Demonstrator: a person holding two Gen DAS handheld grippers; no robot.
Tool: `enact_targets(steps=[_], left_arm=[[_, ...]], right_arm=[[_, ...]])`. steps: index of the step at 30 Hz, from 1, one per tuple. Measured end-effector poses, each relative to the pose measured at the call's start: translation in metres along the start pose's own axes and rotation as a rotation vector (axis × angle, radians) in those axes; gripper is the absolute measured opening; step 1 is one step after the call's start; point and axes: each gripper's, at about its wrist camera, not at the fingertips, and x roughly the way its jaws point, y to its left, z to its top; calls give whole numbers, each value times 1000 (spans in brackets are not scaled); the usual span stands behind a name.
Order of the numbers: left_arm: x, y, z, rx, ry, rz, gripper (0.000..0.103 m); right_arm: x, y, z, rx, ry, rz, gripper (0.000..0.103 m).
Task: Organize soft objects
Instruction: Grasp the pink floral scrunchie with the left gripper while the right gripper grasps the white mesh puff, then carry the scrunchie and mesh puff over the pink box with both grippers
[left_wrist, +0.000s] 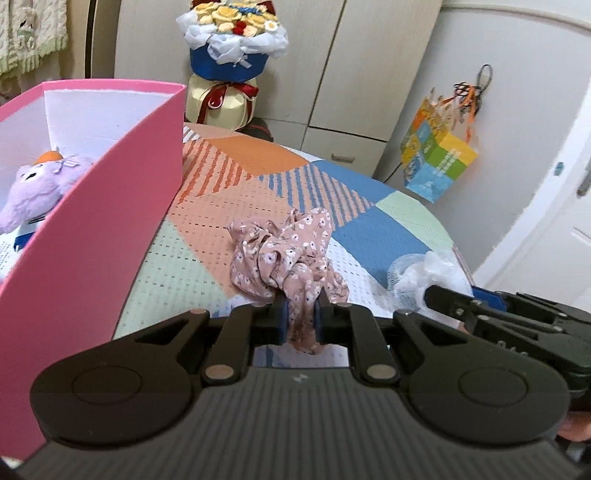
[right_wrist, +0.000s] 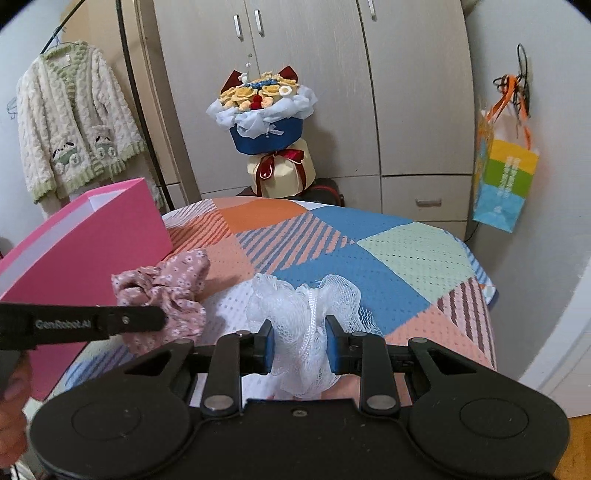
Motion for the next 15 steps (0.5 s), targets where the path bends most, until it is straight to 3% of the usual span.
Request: enact_targets(steps=[15], left_arm=[[-78, 11, -39, 165, -54, -171, 12]], right_arm=[[-74, 32, -55, 33, -30, 4, 32]])
